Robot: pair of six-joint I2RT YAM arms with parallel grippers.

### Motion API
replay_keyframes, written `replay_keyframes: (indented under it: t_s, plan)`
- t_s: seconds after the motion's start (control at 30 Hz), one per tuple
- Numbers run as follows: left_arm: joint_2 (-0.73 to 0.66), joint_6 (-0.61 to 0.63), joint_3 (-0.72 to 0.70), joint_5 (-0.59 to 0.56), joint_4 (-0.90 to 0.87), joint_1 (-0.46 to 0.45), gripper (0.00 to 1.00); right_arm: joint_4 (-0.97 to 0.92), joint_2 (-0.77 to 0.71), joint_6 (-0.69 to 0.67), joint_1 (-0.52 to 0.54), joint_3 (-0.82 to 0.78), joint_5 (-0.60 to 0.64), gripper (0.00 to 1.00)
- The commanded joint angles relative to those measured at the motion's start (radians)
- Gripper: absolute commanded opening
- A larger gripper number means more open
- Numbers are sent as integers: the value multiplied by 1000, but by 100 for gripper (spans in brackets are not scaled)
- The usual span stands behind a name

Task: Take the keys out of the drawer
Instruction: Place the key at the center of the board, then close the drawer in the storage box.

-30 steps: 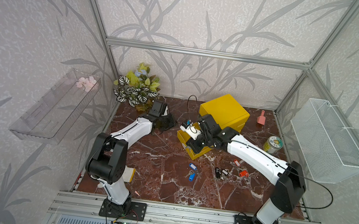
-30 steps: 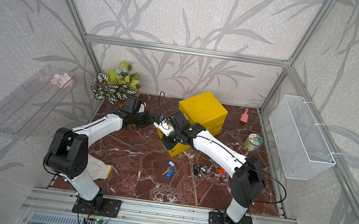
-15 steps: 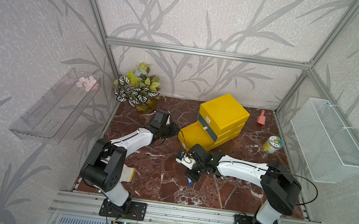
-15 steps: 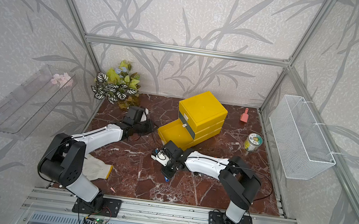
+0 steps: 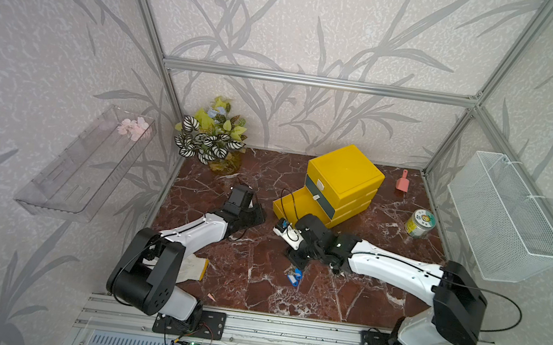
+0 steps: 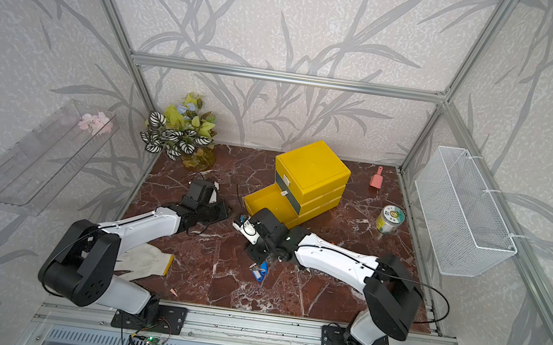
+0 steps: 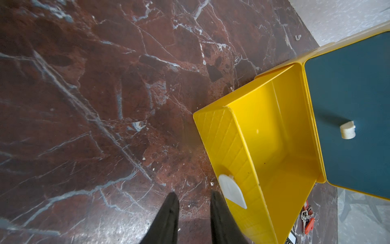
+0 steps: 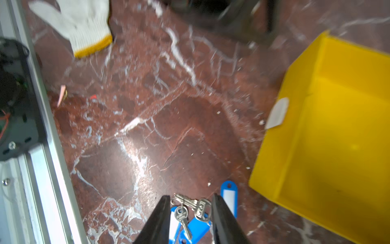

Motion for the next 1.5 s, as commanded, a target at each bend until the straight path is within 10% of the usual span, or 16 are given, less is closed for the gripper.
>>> replay_keyframes:
  t_s: [0.0,0.57,1.47]
  plan:
    - [-9,37,-20,-4,-6,-10,27,59,-109,36,-67,46,171,41]
    - [204,-2,43,199,169,-23,24,-246,117,304,-647,528,271,73]
    - [649,-120,545,303,378,-188,25,-159,209,315,-698,466,60,73]
